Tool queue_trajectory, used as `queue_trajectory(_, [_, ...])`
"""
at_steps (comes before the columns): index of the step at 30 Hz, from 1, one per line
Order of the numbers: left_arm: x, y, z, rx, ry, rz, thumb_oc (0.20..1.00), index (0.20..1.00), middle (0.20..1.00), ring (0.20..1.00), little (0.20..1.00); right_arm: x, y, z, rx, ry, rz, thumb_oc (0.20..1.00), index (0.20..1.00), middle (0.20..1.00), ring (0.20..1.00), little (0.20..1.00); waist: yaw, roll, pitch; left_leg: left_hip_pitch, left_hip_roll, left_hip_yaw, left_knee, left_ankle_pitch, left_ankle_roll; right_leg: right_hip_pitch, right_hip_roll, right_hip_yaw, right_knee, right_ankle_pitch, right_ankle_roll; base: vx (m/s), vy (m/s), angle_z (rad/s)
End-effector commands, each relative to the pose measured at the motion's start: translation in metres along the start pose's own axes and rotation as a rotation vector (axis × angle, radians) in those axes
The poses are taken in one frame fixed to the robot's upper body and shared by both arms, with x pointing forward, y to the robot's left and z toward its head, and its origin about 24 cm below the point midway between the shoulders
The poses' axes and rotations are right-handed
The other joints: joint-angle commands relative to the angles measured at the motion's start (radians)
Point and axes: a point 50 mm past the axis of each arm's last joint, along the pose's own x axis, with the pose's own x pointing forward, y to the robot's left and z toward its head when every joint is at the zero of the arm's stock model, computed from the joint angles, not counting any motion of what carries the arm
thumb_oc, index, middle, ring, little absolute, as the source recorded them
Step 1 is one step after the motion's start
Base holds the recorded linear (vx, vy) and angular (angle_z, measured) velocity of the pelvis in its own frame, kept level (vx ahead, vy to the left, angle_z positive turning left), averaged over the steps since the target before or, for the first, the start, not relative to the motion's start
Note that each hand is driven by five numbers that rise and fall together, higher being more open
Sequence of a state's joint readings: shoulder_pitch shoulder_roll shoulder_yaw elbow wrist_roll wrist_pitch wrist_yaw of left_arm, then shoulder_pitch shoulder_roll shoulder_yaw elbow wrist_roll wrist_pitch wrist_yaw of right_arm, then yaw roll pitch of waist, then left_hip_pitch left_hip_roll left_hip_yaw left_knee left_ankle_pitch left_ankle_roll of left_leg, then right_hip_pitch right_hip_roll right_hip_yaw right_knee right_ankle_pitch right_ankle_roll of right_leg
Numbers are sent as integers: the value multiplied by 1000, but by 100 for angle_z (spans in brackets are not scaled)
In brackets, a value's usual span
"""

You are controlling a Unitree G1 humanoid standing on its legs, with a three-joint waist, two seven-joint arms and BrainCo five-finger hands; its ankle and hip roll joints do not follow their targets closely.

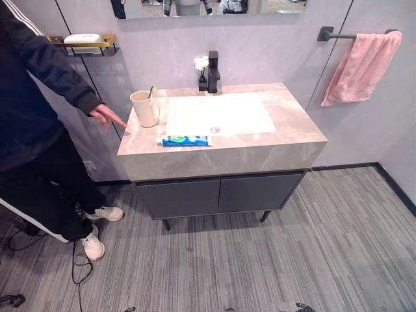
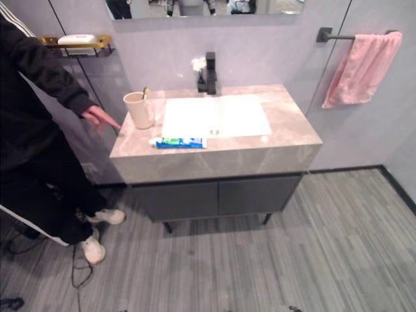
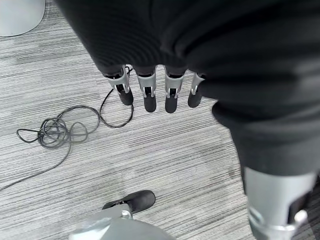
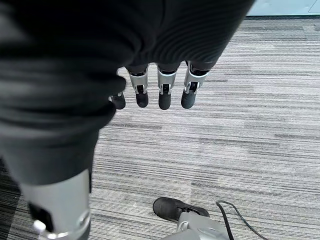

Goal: Put brush and paste in cup on sink, flatten towel.

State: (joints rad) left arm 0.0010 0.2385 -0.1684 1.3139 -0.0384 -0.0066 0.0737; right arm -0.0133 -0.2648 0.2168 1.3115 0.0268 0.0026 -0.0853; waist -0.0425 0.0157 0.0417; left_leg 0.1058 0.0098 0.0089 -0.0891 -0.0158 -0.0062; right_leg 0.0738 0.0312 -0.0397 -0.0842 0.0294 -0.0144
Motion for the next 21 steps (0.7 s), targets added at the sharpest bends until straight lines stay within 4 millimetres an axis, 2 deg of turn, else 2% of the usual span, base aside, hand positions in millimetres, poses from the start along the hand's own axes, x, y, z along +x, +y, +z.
queue_trajectory(1, [1,9,-1,-35,11,45,1000,1000,1000,1000,1000,1,-2,4,55,-1,-20,1000,1000,1000,1000,1000,-6,-23,-25,-29,-27,44,19,-1,-2,-28,-43,35,58,-47,102,0,0,0])
queue_trajectory(9, [-1,8,-16,-52,69,47,1000,1000,1000,1000,1000,1,0,2,92,5,-23,1000,1000,1000,1000,1000,-8,-19,-27,-23,-30,47,16,-4,3,-25,-42,47,55,-43,104,-1,1,0])
queue_trajectory(14, [0,5,-10,-66,45,39,1000,1000,1000,1000,1000,1,0,5,123,-10,-26,1000,1000,1000,1000,1000,-11,-15,-28,-19,-33,51,15,-6,5,-22,-42,53,57,-44,105,-1,16,-5])
queue_trajectory(21, [0,6,1,-89,-7,49,1000,1000,1000,1000,1000,1,-1,23,185,-92,-25,1000,1000,1000,1000,1000,-13,-14,-25,-18,-34,57,15,-9,6,-23,-42,59,57,-43,107,-7,7,-8])
